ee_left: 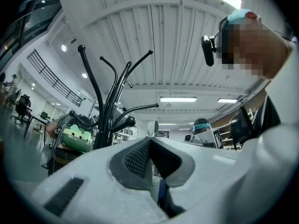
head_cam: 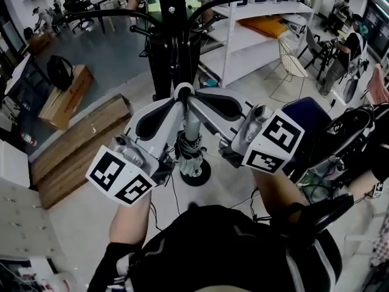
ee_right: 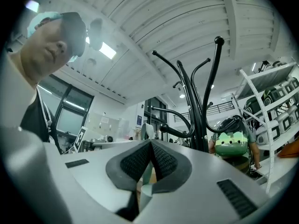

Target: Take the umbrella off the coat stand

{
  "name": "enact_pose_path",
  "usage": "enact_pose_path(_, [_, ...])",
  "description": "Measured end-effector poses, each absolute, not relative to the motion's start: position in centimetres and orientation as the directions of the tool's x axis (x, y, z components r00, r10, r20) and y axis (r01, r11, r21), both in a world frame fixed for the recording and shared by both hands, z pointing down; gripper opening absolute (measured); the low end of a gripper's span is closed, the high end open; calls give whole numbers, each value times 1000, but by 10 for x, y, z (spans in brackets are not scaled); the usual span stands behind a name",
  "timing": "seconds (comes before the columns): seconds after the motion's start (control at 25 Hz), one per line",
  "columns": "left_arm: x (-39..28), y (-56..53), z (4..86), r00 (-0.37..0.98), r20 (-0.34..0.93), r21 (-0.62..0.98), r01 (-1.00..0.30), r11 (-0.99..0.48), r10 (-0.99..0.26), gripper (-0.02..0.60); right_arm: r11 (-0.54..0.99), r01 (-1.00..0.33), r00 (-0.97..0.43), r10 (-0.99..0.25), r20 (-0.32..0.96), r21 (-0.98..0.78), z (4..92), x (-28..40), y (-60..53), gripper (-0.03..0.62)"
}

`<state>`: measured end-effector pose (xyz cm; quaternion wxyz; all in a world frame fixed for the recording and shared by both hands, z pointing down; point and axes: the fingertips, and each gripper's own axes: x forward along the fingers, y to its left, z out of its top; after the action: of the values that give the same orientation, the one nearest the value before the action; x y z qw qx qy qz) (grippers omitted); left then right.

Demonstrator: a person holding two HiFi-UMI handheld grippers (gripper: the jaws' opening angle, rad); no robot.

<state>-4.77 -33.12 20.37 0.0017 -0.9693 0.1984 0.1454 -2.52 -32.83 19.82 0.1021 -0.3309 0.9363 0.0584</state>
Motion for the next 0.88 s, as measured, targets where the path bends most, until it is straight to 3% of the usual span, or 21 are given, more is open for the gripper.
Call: enact_pose_path(0.88, [-19, -295, 263, 826, -215, 130, -505, -854, -521, 12, 814, -581, -805, -571, -160, 18, 258, 6, -292, 9])
